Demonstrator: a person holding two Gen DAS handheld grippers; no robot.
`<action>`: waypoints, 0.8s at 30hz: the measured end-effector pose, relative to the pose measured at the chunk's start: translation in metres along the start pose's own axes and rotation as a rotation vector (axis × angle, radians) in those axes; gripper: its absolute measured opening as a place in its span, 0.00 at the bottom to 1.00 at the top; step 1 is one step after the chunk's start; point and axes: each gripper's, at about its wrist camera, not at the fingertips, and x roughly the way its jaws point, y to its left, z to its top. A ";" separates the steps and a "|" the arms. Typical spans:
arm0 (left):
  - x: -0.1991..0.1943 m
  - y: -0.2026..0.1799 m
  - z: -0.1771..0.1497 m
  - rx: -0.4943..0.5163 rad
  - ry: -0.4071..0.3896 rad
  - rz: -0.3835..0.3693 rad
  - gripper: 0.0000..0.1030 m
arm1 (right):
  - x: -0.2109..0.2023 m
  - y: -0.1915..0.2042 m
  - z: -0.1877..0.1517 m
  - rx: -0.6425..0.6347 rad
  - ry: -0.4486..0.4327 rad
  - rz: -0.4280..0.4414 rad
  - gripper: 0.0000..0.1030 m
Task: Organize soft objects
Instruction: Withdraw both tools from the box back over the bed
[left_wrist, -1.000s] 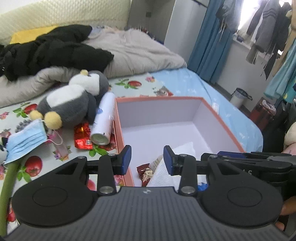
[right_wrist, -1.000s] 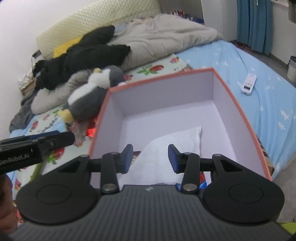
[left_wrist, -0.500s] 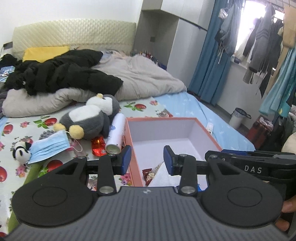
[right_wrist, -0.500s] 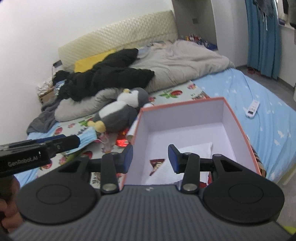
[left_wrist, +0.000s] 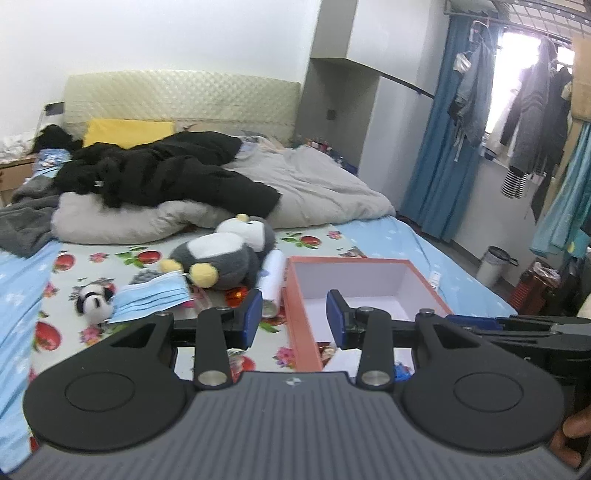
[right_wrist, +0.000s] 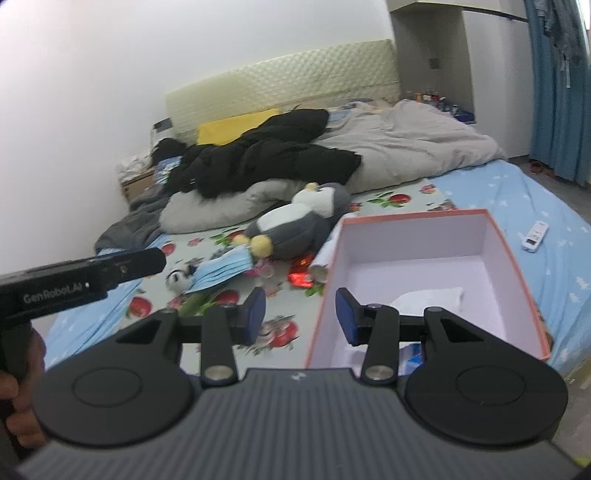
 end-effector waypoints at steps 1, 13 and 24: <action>-0.006 0.003 -0.004 -0.007 -0.001 0.009 0.43 | 0.000 0.004 -0.002 -0.005 0.002 0.011 0.44; -0.045 0.034 -0.044 -0.053 0.018 0.106 0.43 | 0.010 0.045 -0.026 -0.071 0.064 0.118 0.44; -0.059 0.069 -0.087 -0.156 0.060 0.167 0.43 | 0.018 0.077 -0.055 -0.113 0.139 0.155 0.44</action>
